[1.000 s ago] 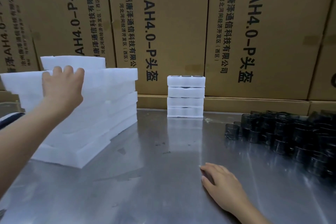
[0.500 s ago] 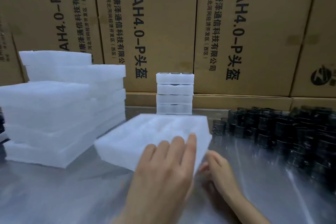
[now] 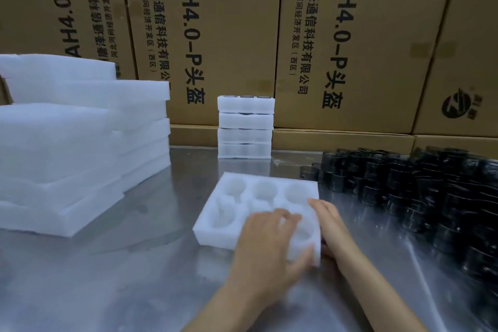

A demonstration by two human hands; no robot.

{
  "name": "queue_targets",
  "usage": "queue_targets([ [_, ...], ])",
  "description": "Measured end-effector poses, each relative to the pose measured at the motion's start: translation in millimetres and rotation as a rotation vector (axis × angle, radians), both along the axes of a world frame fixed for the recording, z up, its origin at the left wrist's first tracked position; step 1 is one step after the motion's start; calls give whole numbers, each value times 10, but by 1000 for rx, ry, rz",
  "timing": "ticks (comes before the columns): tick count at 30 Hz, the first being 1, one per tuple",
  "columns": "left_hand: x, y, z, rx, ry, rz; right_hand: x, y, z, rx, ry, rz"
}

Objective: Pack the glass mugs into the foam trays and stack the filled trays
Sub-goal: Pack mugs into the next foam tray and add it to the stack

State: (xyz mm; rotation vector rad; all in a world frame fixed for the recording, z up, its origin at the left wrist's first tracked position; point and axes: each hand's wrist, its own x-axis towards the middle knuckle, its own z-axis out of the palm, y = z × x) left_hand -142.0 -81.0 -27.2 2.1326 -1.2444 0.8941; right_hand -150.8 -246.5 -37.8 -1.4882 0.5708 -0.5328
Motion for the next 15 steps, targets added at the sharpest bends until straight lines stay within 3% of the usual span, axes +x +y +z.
queue_targets([
  [2,206,102,80,-196,163,20,-19,-143,12,0,-34,-7],
  [5,559,281,164,-530,568,-7,-109,-304,17,-20,85,-14],
  [8,852,435,89,-846,1109,-78,-174,-460,-52,-229,120,-284],
  [10,935,470,-24,-935,1376,-98,-179,-531,-95,-270,57,-398],
  [15,913,267,-65,-907,1494,-139,-113,-605,-114,-344,73,-340],
])
